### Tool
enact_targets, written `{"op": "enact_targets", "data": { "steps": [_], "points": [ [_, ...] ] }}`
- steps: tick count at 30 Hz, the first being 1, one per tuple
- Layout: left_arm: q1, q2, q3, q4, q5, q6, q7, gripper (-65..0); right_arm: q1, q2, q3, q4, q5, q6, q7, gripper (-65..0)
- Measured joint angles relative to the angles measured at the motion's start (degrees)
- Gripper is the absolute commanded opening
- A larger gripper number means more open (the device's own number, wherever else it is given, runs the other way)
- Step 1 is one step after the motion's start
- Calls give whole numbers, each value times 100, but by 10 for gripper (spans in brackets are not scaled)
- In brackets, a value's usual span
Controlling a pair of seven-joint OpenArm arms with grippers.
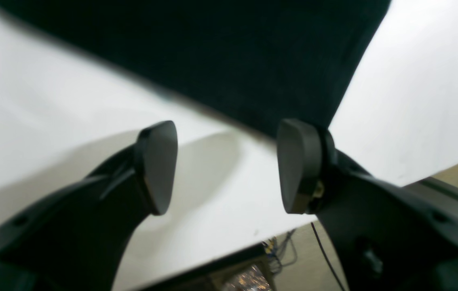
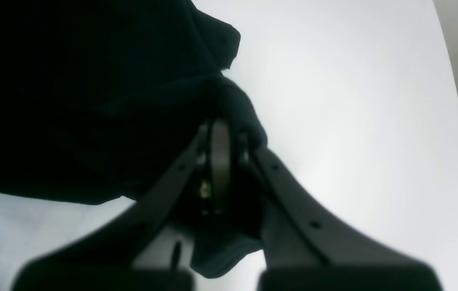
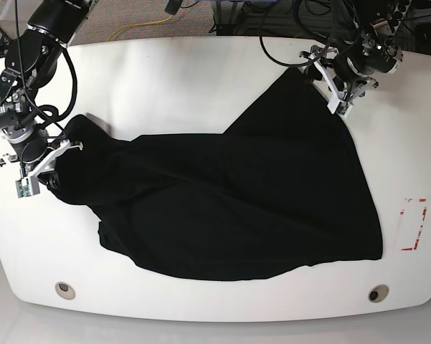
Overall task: Fold the T-shirt properly
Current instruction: 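Pull the grasped fabric with the left gripper away from the right gripper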
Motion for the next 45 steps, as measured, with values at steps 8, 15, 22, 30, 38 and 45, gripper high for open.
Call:
{"op": "enact_targets", "data": {
  "steps": [8,15,22,30,38,45],
  "points": [
    [153,407,-529,-20,33,2,4,-285,2,-2,0,0,2,0,0,-650],
    [13,398,-564,-654,-332,-15,-387,-286,0,-2,0,0,2,0,0,-650],
    [-105,398,-538,-1021,-608,-63,-645,-286,0,-2,0,0,0,2,0,-650],
    [-479,400,-520,-1648,-938,-136,-863,-319,0,-2,0,2,0,2,-17,-650],
    [-614,404,-323,-2076,-1043,-149,-951,-575,0,0,0,2,0,2,-17,-650],
    [-627,468,-603,-1919,-981,-153,-730,-614,-2,0,2,15,0,2,-17,-650]
  ]
}}
